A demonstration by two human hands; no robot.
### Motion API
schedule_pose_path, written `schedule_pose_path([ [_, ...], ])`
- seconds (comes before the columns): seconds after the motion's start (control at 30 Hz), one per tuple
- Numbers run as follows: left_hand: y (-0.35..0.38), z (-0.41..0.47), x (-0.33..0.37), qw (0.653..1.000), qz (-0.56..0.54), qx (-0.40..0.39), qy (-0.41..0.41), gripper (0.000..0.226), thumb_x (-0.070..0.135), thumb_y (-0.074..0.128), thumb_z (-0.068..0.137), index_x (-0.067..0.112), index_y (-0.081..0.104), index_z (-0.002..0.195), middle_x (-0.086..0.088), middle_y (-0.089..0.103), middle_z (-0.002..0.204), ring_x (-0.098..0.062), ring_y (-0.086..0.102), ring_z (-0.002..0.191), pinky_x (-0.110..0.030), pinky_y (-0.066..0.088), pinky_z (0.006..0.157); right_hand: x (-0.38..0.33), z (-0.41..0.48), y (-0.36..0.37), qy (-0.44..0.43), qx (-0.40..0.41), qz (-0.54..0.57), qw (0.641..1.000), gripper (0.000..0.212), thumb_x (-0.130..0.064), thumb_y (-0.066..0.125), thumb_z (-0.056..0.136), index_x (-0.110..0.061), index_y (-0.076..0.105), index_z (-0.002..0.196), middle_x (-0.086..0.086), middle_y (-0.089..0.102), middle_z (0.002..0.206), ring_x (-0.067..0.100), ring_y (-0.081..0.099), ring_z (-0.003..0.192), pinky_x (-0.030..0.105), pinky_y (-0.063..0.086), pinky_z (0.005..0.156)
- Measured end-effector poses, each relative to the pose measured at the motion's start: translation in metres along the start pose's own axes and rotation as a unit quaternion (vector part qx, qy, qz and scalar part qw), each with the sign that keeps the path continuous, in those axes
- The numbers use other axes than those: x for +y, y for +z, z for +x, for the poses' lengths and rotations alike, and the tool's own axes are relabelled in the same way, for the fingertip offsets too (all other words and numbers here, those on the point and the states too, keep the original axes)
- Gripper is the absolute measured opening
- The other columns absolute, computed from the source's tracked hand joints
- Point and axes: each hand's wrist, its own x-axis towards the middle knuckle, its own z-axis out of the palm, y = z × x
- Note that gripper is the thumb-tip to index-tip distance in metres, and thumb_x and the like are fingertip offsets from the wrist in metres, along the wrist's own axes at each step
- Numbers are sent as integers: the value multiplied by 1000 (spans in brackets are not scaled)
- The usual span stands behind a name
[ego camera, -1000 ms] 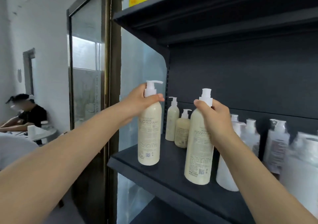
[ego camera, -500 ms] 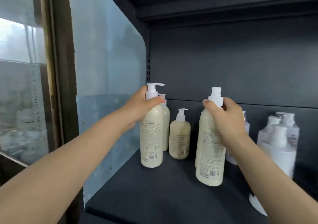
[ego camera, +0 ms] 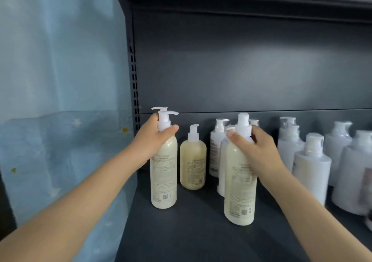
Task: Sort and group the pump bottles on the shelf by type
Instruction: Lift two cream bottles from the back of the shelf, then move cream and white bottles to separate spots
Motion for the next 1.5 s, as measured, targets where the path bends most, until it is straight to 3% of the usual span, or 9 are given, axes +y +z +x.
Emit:
schedule_pose_path([
  [0.33,2,10,-11,1000,11,19,-2,21,31,61,87,22,49,102,8,58,89,-11,57,82,-23,43,68,0,13,-27,-26,-25,-113,993,22,-33,67,82,-14,62,91,0,66,84,11,63,74,24,49,62],
  [0.43,3,7,-8,999,34,30,-8,21,32,60,88,20,48,101,10,54,85,-5,52,75,-21,39,60,5,19,-38,-19,-19,-101,994,27,-32,69,81,-8,63,92,10,67,87,23,64,77,32,51,67],
  [0.57,4,2,-2,990,131,54,-20,32,41,55,88,12,48,99,2,53,89,-17,52,84,-24,35,56,8,21,-42,-22,-36,-103,994,32,-32,69,81,-5,63,97,15,67,96,28,65,83,36,52,74],
  [0.8,-5,-14,9,960,273,60,-3,36,42,54,88,7,48,85,-5,55,90,-26,53,88,-30,34,65,0,14,-51,-49,-74,-222,971,30,-41,67,81,-20,48,71,-5,48,67,10,46,61,21,32,52],
  [0.93,-18,-31,19,947,310,86,15,32,35,57,88,4,55,98,-10,60,102,-29,56,98,-38,45,83,-5,9,-65,-54,-101,-336,935,38,-47,60,83,-9,56,89,-1,56,84,19,55,83,26,37,62],
  [1.03,-19,-46,32,937,327,110,53,26,32,57,88,7,57,94,-8,60,99,-28,57,95,-39,47,85,-15,-2,-80,-71,-94,-383,916,37,-45,54,88,-12,60,103,0,62,90,19,56,85,27,40,67],
  [1.17,-1,-61,52,950,279,90,109,20,28,56,89,9,58,95,-5,60,99,-22,57,95,-33,44,84,-43,-19,-85,-109,-90,-405,903,43,-41,54,89,-7,61,115,9,66,113,24,61,100,32,48,85],
  [1.4,67,-39,49,988,120,73,68,38,28,49,94,8,46,125,-6,47,128,-16,48,115,-15,30,85,-63,-14,-33,-139,-96,-352,921,34,-34,57,87,-9,62,110,6,66,107,22,59,100,28,46,80],
  [1.5,84,-20,30,990,117,82,21,48,29,46,95,5,35,136,-12,39,138,-24,42,125,-25,32,98,-49,-5,-4,-91,-57,-306,946,37,-27,56,89,2,59,111,16,64,111,29,60,101,33,47,81],
])
